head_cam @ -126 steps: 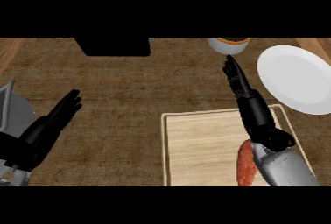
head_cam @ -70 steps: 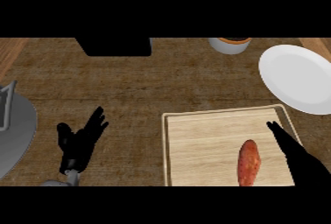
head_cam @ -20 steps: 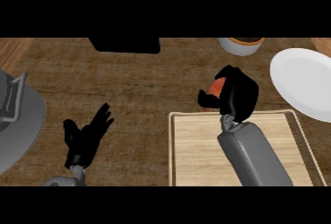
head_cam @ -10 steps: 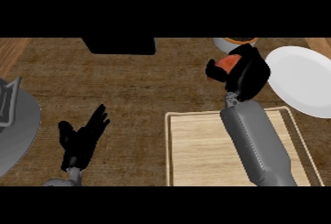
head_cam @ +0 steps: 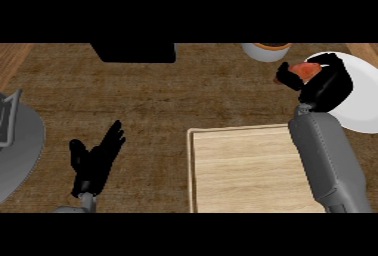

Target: Pick the sweet potato from the tray and place it in the plate

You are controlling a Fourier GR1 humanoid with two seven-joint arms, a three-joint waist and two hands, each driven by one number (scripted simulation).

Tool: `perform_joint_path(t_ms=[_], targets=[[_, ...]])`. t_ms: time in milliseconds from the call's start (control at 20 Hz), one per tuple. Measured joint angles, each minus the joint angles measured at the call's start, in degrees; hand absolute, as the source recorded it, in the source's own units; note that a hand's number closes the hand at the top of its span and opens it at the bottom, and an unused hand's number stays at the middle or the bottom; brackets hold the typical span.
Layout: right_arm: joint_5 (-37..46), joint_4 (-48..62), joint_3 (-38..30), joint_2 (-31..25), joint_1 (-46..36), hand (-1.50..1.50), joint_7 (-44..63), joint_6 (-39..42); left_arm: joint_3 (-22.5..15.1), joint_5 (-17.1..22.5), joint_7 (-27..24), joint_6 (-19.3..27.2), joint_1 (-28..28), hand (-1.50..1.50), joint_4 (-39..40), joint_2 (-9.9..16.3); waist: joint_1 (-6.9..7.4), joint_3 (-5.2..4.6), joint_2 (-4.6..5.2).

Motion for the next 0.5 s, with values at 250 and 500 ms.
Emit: perform_joint_path(t_ms=[250, 500], targets=[[-6.53, 7.95, -5.62, -7.31, -1.33, 1.50, -7.62, -5.16, 0.23, 0.52, 0.92, -0.80, 0.27, 0.00, -0.90, 0.31, 0.37, 0.02, 0.20], [-18.22, 15.05, -9.64, -13.20, -2.04, 1.50, -19.22, -8.41, 0.58, 0.41, 0.09, -1.14, -0.39, 0.00, 0.08, 0.01, 0.63, 0.11, 0.34]])
